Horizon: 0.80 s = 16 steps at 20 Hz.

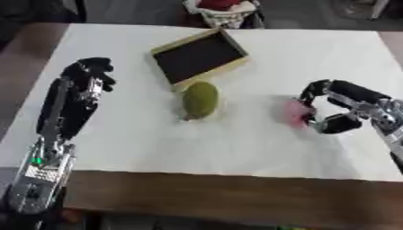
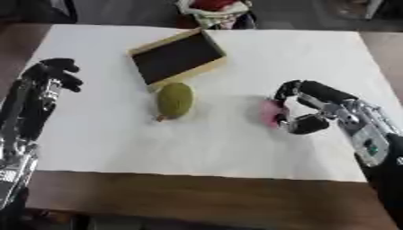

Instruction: Pick up objects on the table and place them in the box.

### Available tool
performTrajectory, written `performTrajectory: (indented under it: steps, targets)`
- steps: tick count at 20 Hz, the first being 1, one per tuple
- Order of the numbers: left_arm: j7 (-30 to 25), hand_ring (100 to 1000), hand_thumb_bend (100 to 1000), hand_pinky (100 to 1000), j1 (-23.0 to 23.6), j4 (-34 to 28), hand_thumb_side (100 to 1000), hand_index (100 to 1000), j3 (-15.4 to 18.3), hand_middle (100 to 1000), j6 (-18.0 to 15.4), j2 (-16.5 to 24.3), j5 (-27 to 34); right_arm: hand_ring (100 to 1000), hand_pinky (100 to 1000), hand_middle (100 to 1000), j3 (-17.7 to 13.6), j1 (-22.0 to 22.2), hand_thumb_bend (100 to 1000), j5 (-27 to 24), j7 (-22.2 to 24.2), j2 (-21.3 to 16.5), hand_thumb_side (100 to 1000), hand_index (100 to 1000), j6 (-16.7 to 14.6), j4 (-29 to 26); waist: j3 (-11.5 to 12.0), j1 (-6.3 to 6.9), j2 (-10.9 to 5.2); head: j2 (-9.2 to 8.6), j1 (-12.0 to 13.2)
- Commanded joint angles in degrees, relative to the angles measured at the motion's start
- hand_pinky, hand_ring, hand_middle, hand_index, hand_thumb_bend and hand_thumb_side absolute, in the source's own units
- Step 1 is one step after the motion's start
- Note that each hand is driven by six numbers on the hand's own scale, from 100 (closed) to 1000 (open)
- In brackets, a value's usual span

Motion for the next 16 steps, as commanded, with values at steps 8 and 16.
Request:
performTrajectory:
  steps: [8, 16]
  targets:
    - [-0.17, 568, 100, 552, -0.13, -0.78, 722, 744, -0.18, 612, -0.14, 0.77, 0.5, 729, 800, 584, -0.47, -4.02, 100, -0.51, -11.0, 0.45, 139, 345, 0.52, -2.73, 0.41, 0.05, -1.02, 0.26, 0.11]
    - [-0.54, 568, 100, 552, -0.48, -0.91, 721, 744, -0.59, 612, -0.2, 0.52, 0.74, 739, 813, 597, -0.73, -9.82, 100, 1.01, -11.99, 2.05, 116, 359, -0.69, -2.22, 1.88, 0.18, -0.97, 0.26, -0.88]
